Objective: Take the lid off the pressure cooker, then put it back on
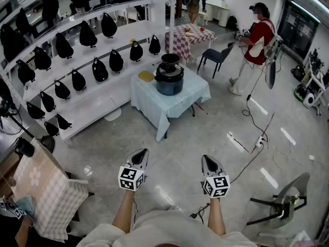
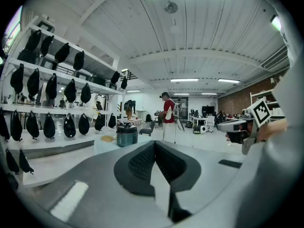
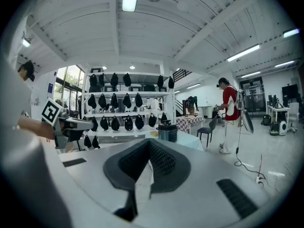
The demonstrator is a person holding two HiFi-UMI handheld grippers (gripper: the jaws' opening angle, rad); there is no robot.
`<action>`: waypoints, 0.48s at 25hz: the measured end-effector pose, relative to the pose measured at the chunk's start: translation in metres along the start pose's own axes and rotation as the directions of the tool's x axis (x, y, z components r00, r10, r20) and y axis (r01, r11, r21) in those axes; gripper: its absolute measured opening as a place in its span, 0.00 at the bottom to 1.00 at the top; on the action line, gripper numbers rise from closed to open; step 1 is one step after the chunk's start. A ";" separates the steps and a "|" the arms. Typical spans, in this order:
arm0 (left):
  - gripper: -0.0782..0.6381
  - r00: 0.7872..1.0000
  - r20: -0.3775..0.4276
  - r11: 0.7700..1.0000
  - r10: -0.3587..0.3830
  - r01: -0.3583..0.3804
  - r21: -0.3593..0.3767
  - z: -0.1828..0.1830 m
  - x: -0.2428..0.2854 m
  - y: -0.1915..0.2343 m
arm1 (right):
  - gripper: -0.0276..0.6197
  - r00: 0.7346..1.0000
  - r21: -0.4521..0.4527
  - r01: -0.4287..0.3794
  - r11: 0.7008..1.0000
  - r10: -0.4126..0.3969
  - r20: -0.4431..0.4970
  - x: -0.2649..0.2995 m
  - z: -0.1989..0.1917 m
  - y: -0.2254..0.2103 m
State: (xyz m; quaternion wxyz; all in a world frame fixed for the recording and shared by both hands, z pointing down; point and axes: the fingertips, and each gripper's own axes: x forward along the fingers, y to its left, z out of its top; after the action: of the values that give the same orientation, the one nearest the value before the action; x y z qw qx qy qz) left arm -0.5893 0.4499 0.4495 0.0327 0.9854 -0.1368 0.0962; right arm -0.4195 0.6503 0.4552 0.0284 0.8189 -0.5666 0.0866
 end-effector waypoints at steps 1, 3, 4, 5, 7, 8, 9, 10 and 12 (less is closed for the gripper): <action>0.12 1.000 0.000 1.000 0.000 0.000 0.000 0.001 0.001 0.000 | 0.04 1.000 0.001 -0.002 1.000 0.002 0.000 0.001 0.000 0.000; 0.12 1.000 0.001 1.000 -0.001 0.001 -0.001 0.002 0.002 0.000 | 0.04 1.000 0.003 -0.004 1.000 0.004 -0.001 0.003 0.000 0.000; 0.12 1.000 0.002 1.000 -0.002 0.002 -0.001 0.002 0.002 -0.001 | 0.04 1.000 0.004 -0.004 1.000 0.004 -0.002 0.003 0.000 0.000; 0.12 1.000 0.002 1.000 -0.003 0.003 -0.003 0.002 0.002 -0.001 | 0.04 1.000 0.004 -0.004 1.000 0.004 -0.003 0.003 0.000 0.000; 0.12 1.000 0.000 1.000 -0.003 0.003 -0.006 0.000 0.002 -0.001 | 0.04 1.000 0.006 -0.003 1.000 0.004 -0.005 0.003 -0.001 -0.001; 0.12 1.000 0.001 1.000 -0.003 0.003 -0.008 0.000 0.002 -0.001 | 0.04 1.000 0.007 -0.003 1.000 0.003 -0.004 0.003 -0.001 -0.001; 0.12 1.000 0.006 1.000 -0.001 0.001 -0.009 0.000 0.002 -0.002 | 0.04 1.000 0.010 -0.005 1.000 0.005 0.003 0.003 -0.001 -0.001; 0.12 1.000 0.014 1.000 0.001 -0.001 -0.008 0.001 0.002 -0.002 | 0.04 1.000 0.014 -0.009 1.000 0.009 0.015 0.002 0.000 -0.001; 0.12 0.999 0.035 1.000 -0.004 0.005 -0.003 0.004 0.001 -0.005 | 0.04 0.999 0.025 -0.031 0.999 0.030 0.043 0.000 0.003 0.001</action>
State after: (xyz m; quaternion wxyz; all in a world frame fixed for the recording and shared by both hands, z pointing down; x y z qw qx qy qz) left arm -0.5865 0.4543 0.4457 0.0320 0.9872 -0.1353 0.0788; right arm -0.4204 0.6494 0.4518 0.0047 0.8122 -0.5783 0.0768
